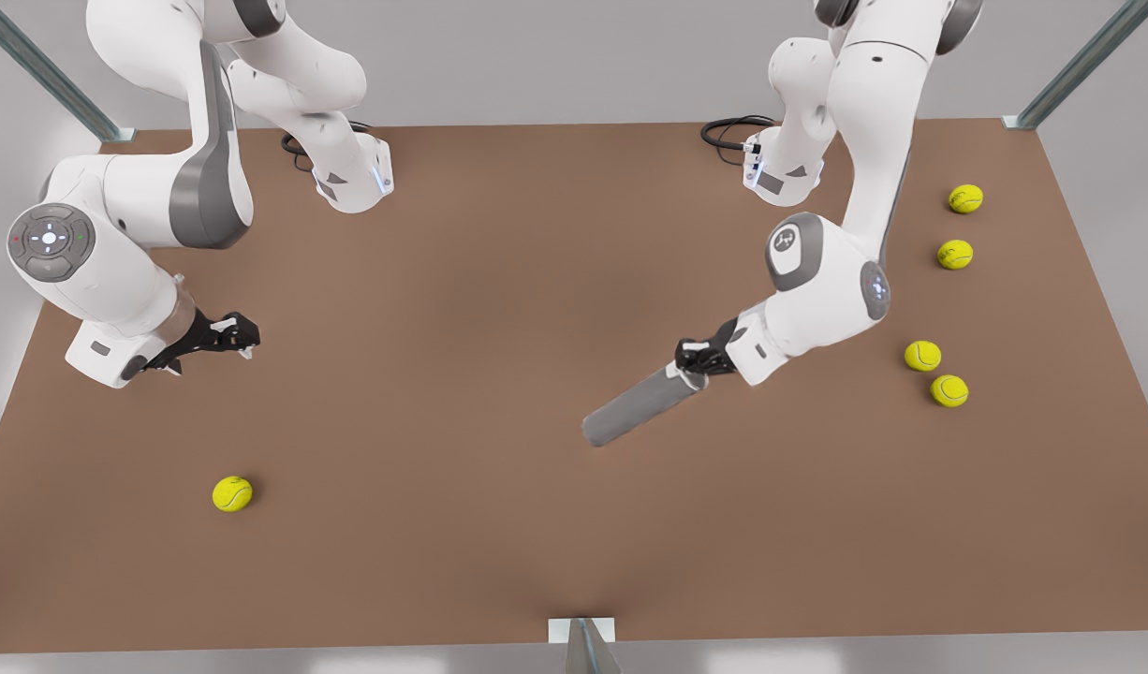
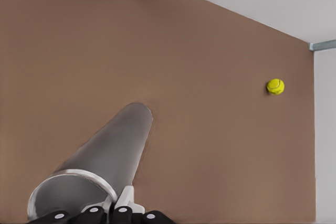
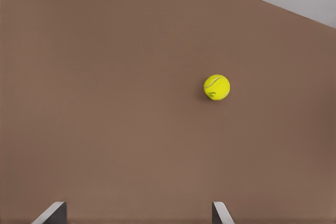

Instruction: Put the tennis tube upright

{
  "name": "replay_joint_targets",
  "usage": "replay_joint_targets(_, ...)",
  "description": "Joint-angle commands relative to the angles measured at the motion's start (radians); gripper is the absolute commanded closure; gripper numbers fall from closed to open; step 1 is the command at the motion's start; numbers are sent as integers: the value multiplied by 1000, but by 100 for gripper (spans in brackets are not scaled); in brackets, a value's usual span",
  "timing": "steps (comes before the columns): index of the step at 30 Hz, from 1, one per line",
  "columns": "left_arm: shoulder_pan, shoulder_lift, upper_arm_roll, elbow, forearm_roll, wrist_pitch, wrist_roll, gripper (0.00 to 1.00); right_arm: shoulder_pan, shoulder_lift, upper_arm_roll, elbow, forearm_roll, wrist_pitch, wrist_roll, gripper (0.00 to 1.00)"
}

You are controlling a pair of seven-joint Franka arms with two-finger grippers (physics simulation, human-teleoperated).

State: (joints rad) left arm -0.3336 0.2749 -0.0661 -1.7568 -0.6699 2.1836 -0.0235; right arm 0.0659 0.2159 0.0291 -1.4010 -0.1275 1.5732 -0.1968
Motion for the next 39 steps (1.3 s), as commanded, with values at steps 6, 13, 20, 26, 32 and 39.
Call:
replay_joint_targets(6,-19,-22,0,2,360,-50,-29,79,2,-1,0,1,0,1,-3,0)
replay_joint_targets(13,-36,-25,0,2,572,-50,-41,79,2,-1,0,1,0,1,-3,0)
replay_joint_targets(20,-36,1,0,2,632,-38,-41,79,0,-1,0,1,0,-1,-13,0)
replay_joint_targets(26,-36,12,0,6,678,-36,-41,79,2,-1,0,1,0,1,-21,0)
replay_joint_targets(32,-33,18,-1,5,679,-33,-42,1,3,-1,0,1,0,1,-21,0)
replay_joint_targets(39,-35,18,-1,11,676,-7,-42,1,0,-1,0,1,0,1,-24,0)
